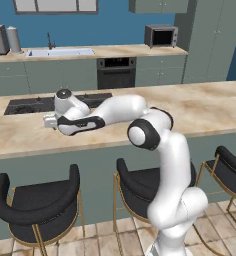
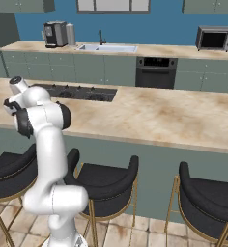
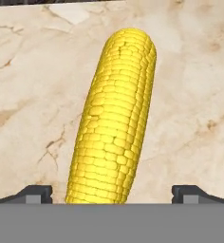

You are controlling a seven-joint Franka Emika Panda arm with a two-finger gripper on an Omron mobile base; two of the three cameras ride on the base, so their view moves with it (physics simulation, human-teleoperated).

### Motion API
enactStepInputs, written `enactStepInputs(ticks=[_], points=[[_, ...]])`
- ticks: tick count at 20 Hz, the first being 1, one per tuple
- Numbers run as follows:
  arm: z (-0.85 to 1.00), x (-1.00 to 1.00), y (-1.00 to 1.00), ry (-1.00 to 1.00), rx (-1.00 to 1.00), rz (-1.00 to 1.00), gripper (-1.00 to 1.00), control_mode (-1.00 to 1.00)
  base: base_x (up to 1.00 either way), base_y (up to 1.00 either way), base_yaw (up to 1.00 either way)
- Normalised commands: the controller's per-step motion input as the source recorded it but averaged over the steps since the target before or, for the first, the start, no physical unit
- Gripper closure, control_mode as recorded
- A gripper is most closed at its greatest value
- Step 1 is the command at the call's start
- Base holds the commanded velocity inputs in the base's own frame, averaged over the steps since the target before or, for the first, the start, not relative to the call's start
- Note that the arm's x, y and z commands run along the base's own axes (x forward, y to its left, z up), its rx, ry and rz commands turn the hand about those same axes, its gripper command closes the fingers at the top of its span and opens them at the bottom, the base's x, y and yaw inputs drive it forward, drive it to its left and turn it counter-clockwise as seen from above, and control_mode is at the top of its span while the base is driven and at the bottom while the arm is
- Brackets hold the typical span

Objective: Place the corn in the correct fridge rack based on whether it is a fruit or vegetable. Finally, close the fridge door.

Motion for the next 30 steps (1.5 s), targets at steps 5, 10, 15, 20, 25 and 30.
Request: enactStepInputs(ticks=[5, 10, 15, 20, 25, 30], points=[[-0.18, 0.41, 0.06, 0.00, 0.00, -0.02, -1.00, -1.00, 0.00, 0.00, 0.00], [-0.26, 0.16, 0.01, -0.01, 0.00, -0.07, 1.00, -1.00, 0.00, 0.00, 0.00], [-0.54, -0.01, -0.12, -0.13, 0.00, -0.12, 1.00, -1.00, 0.00, 0.00, 0.00], [-0.25, -0.64, -0.53, -0.25, 0.01, -0.19, 1.00, -1.00, 0.00, 0.00, 0.00], [0.52, -1.00, -0.62, -0.05, 0.10, -0.18, 1.00, -1.00, 0.00, 0.00, 0.00], [0.86, -1.00, -0.96, 0.00, 0.13, -0.29, 1.00, -1.00, 0.00, 0.00, 0.00]])
